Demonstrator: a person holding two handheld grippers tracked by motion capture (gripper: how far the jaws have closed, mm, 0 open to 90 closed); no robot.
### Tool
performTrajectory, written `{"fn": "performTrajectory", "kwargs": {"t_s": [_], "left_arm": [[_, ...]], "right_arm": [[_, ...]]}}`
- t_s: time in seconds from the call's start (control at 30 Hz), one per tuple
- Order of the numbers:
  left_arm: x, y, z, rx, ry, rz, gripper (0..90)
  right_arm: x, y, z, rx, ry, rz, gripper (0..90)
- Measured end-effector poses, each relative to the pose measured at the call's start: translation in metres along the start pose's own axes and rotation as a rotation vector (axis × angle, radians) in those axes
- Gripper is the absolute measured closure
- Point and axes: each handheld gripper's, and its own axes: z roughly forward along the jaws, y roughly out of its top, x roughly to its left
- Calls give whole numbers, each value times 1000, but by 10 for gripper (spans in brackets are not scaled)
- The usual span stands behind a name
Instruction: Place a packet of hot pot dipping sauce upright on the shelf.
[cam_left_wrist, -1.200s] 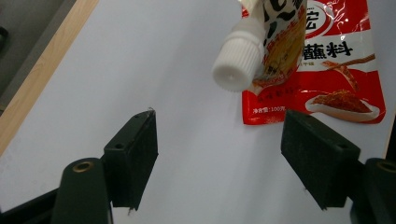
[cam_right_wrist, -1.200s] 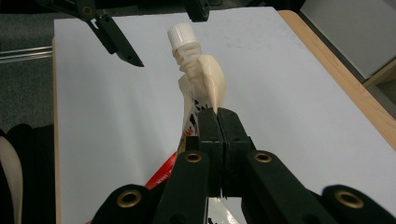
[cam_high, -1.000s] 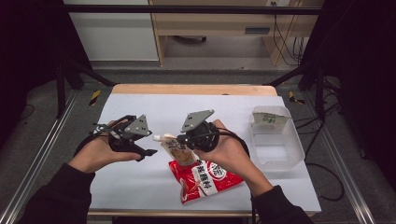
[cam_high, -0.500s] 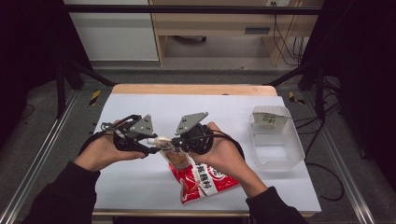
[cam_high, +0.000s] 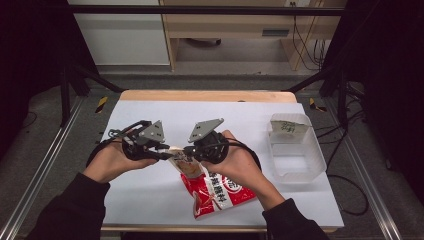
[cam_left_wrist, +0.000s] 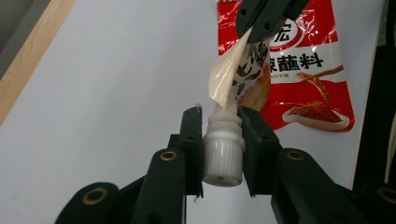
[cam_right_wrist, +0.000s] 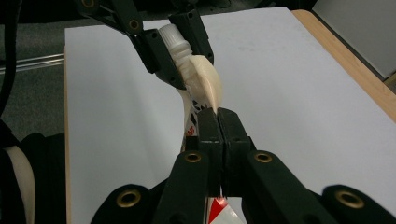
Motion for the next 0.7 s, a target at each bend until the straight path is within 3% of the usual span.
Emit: {"fn": "performTrajectory", "kwargs": {"t_s": [0.23,0.53,0.67,0.7], "left_arm": [[0,13,-5,33,-5,10,735],[-3,32,-7,94,0,64,739],[-5,34,-5,103,1,80,740],[-6,34,-3,111,6,87,740]], "right_arm": [[-3,2,-3,13,-10,3,890],[-5,6,-10,83,-18,-17,864],[-7,7,-10,119,-11,-31,798],[-8,7,-10,148,-10,-52,711]]}}
